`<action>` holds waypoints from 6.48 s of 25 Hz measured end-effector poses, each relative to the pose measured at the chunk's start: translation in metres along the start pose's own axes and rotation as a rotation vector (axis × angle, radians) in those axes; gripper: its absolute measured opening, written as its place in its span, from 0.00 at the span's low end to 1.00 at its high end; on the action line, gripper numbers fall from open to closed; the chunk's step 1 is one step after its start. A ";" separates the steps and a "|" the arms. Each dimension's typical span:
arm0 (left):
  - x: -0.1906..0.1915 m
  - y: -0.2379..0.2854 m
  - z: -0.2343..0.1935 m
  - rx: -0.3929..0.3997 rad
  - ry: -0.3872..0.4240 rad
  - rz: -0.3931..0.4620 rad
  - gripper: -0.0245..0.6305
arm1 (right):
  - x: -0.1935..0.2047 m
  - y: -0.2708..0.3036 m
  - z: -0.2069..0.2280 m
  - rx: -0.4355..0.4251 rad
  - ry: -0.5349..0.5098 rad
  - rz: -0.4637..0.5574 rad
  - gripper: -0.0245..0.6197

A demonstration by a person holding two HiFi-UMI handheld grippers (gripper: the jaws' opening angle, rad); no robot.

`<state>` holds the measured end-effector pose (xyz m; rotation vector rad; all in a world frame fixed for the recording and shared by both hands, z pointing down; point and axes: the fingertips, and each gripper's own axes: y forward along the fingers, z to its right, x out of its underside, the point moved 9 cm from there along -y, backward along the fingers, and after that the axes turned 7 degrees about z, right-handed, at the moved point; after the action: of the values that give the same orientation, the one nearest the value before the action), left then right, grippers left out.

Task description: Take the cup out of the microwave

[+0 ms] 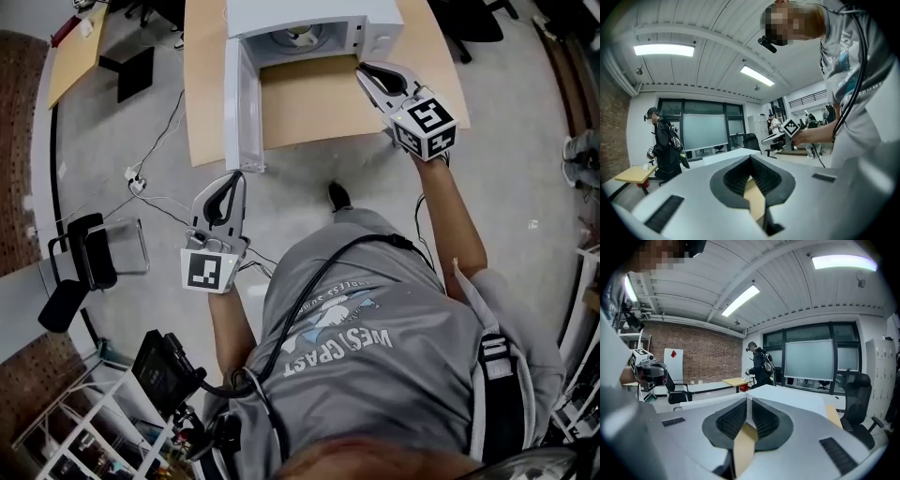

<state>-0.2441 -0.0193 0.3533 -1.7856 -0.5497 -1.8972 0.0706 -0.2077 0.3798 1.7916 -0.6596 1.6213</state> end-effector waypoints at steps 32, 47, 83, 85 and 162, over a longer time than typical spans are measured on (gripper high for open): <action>0.040 0.077 -0.043 -0.204 -0.099 -0.205 0.10 | 0.205 0.276 0.132 0.093 0.074 -0.418 0.21; 0.049 0.082 -0.045 -0.213 -0.121 -0.235 0.10 | 0.223 0.292 0.136 0.098 0.084 -0.345 0.15; 0.022 0.004 0.004 -0.178 -0.088 -0.152 0.10 | 0.157 0.162 0.055 0.061 0.085 -0.180 0.14; 0.021 -0.004 0.006 -0.174 -0.084 -0.139 0.10 | 0.150 0.152 0.048 0.065 0.080 -0.172 0.14; -0.060 -0.185 0.126 0.253 0.065 0.137 0.10 | -0.122 -0.404 -0.245 0.309 0.027 0.147 0.14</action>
<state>-0.2493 0.2079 0.3081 -1.5543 -0.5987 -1.7041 0.1831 0.2407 0.2226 1.9709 -0.5635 1.9300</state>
